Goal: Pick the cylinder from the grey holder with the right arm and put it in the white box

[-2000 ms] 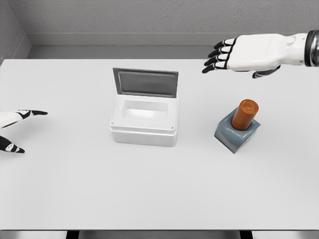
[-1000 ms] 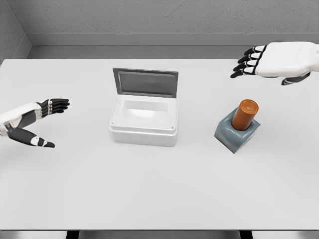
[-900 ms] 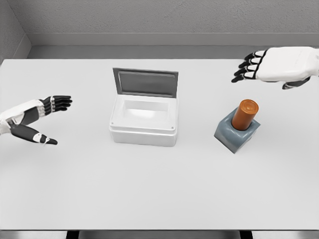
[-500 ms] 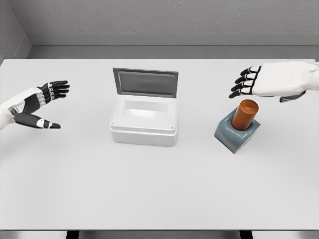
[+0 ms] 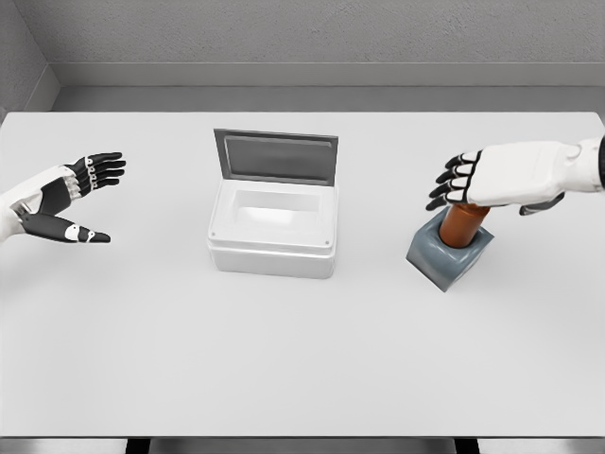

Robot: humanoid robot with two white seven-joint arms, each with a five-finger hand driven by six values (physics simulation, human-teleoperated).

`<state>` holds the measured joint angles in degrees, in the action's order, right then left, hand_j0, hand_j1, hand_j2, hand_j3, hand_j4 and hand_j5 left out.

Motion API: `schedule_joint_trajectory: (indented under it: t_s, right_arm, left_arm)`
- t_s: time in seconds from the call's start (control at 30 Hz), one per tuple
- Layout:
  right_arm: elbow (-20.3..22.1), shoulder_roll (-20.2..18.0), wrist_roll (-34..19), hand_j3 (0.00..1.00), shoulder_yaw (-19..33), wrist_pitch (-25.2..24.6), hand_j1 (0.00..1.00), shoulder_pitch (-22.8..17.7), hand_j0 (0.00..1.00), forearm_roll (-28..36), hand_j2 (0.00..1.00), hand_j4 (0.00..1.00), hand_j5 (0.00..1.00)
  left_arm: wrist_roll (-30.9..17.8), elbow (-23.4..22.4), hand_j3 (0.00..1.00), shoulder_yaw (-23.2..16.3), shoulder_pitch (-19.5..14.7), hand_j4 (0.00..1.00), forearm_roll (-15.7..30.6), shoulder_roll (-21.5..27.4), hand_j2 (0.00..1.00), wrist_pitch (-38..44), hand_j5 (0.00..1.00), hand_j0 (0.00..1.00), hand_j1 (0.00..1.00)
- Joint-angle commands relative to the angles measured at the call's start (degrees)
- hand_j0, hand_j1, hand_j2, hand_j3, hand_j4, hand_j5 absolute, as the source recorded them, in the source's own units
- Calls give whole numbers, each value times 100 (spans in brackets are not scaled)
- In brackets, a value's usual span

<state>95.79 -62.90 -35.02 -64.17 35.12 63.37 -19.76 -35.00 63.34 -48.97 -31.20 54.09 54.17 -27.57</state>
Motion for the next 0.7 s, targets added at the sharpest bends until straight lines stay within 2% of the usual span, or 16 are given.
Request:
schedule_joint_trajectory:
  t_s: [0.0,0.27,0.67]
  right_arm:
    - [-8,-3,2,100,-51,-12,100,-9,100,16,100,100,100]
    - [-280,279,2,100,-51,-12,100,-26,100,8,100,100,100]
    - [-245,287,2,100,-157,-12,100,-35,100,-1,100,100,100]
  left_arm:
    - [0,-6,100,10,0,100,40,6,100,6,100,100,100]
    - [0,-41,100,10,-9,100,49,-3,100,77,100,100,100]
    - [0,-59,100,10,0,100,58,-47,100,121,100,100,100]
